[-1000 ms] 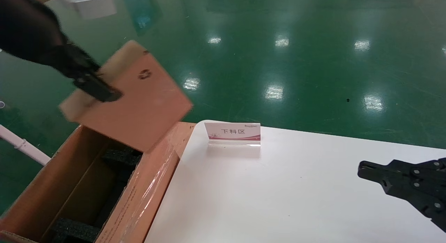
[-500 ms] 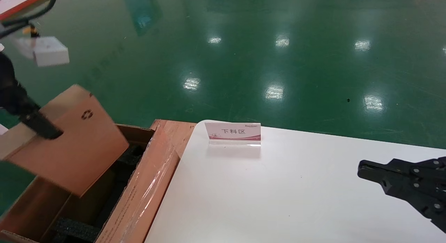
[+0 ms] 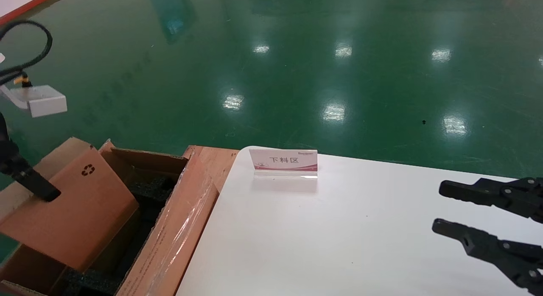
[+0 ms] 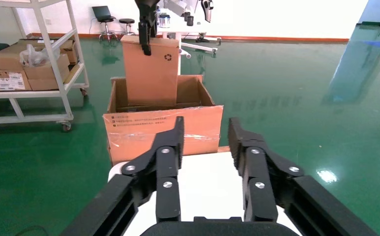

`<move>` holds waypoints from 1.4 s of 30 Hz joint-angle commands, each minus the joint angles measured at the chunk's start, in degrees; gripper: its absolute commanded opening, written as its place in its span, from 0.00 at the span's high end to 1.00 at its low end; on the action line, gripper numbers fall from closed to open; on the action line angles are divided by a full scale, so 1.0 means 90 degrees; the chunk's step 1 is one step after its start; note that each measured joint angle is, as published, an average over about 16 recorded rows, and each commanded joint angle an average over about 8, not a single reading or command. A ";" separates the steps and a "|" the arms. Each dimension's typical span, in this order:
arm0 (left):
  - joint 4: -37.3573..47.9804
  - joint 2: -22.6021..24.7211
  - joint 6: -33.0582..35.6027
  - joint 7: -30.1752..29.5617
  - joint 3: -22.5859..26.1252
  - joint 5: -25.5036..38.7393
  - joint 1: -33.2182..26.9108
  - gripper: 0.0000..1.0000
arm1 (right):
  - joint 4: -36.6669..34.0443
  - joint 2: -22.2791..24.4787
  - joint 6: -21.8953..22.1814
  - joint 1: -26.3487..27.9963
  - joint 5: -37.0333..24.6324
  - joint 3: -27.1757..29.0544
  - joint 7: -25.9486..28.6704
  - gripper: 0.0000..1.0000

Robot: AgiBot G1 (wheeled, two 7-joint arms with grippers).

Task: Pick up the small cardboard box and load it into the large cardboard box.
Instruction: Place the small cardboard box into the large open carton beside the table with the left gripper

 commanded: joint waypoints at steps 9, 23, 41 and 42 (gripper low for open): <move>0.0350 -0.0333 -0.0411 -0.0044 0.0089 -0.0058 0.0619 1.00 | 0.0000 0.0002 0.0002 0.0001 0.0003 -0.0004 -0.0002 0.00; 0.0816 -0.0356 -0.0997 -0.0066 0.0142 0.0082 0.1468 1.00 | 0.0000 0.0004 0.0004 0.0002 0.0006 -0.0009 -0.0005 0.00; 0.1117 -0.0286 -0.1394 -0.0240 0.0143 0.0188 0.1897 1.00 | 0.0000 0.0007 0.0007 0.0003 0.0011 -0.0016 -0.0008 0.00; 0.1134 -0.0284 -0.1416 -0.0245 0.0139 0.0186 0.1920 1.00 | 0.0000 0.0007 0.0007 0.0004 0.0011 -0.0016 -0.0008 0.00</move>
